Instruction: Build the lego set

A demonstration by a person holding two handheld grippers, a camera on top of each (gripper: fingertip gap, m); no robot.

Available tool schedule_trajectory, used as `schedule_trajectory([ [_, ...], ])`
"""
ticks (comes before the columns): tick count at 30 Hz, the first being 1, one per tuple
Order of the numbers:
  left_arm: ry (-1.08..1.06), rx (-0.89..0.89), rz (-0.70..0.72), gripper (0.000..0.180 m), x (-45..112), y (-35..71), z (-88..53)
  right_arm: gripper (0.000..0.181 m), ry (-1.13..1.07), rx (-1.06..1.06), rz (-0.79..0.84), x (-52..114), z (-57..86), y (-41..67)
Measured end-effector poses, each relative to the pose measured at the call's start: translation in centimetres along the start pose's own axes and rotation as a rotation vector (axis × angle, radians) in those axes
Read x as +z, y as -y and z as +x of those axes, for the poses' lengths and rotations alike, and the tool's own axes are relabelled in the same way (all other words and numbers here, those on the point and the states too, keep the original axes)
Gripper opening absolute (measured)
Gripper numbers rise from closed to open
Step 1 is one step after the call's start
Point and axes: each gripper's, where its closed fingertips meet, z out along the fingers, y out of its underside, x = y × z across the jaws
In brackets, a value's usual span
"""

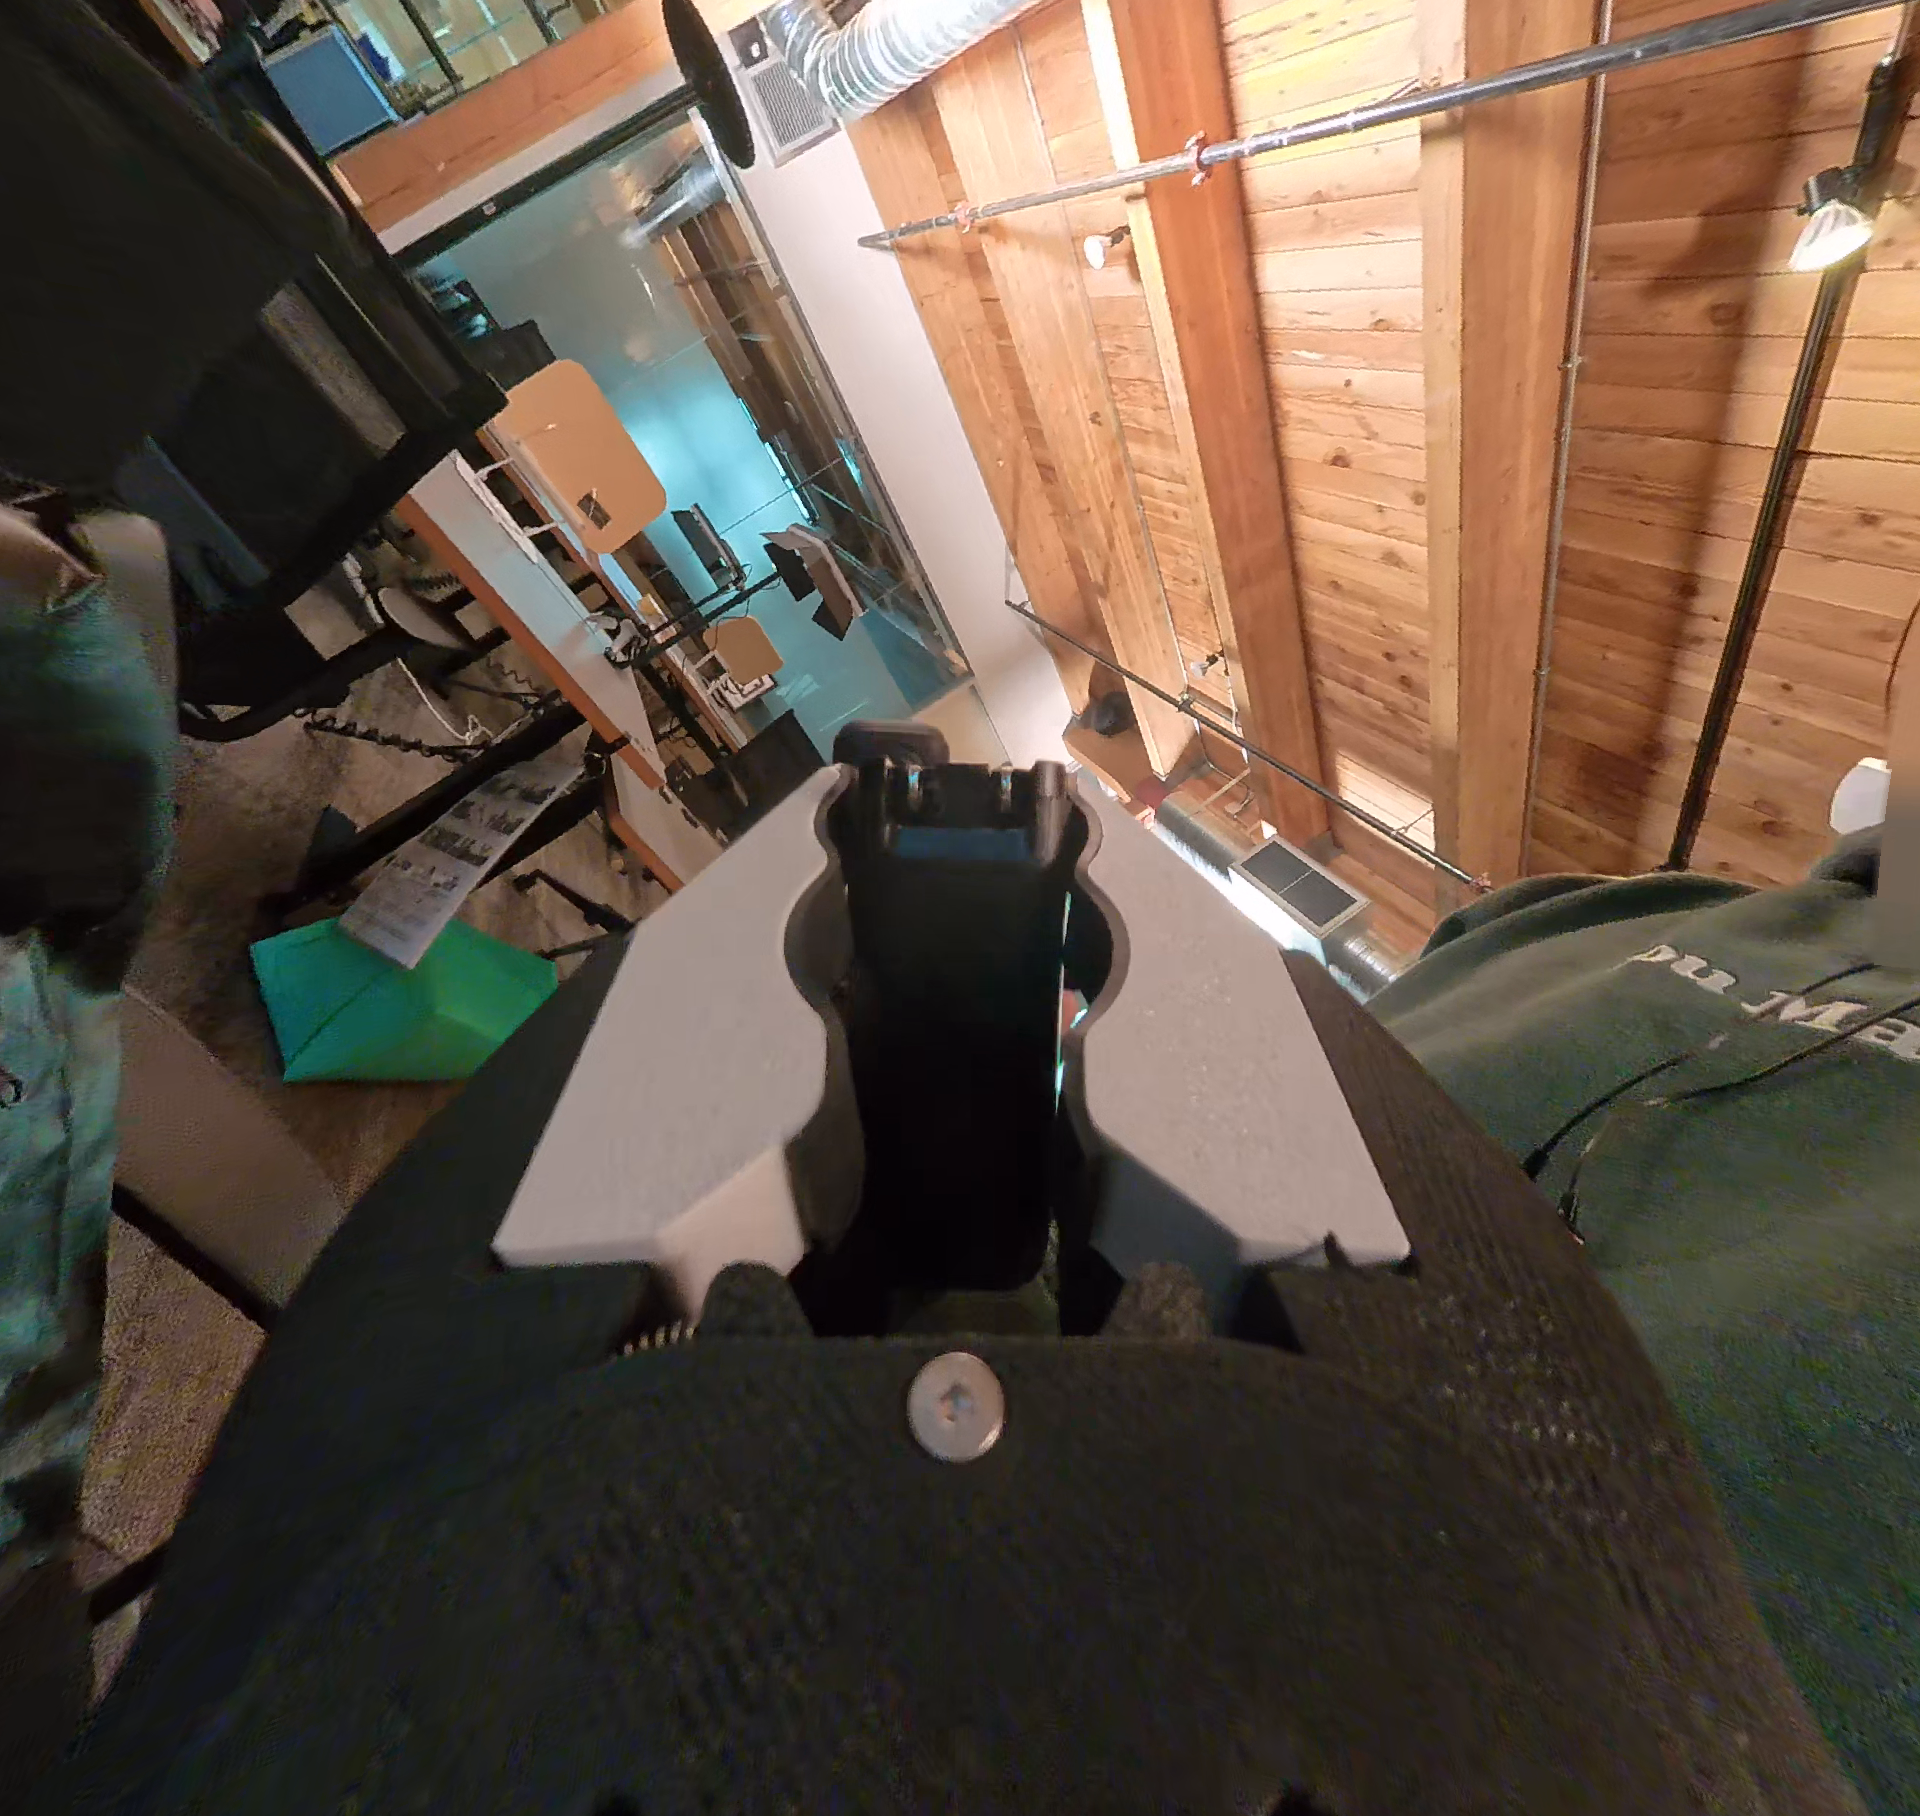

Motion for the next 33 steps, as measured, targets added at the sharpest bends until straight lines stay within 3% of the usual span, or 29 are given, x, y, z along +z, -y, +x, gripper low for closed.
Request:
schedule_trajectory([
  [2,0.012,0.031,0.012,0.035,0.2,-0.1,0.5,0.035,0.009,-0.025,-0.031,0.9,-0.6,0.1],
  [8,0.061,0.148,-0.006,0.035,-0.2,-0.3,2.5,0.034,0.048,-0.129,-0.215,1.1,-2.3,0.0],
  [20,0.127,0.33,-0.433,0.036,1.4,-7.2,4.1,0.033,0.089,-0.243,-0.767,-1.5,-5.7,2.0],
  [24,0.009,0.284,-0.276,0.036,3.6,-6.4,5.6,0.033,0.074,-0.311,-0.767,-0.4,-7.2,4.2],
  [28,-0.112,0.188,-0.115,0.036,3.8,-3.6,6.5,0.034,0.001,-0.439,-0.658,0.5,-7.4,6.6],
  [33,-0.2,0.046,0.025,0.036,3.0,-2.4,6.0,0.055,-0.052,-0.312,-0.537,-0.6,-7.5,7.4],
])
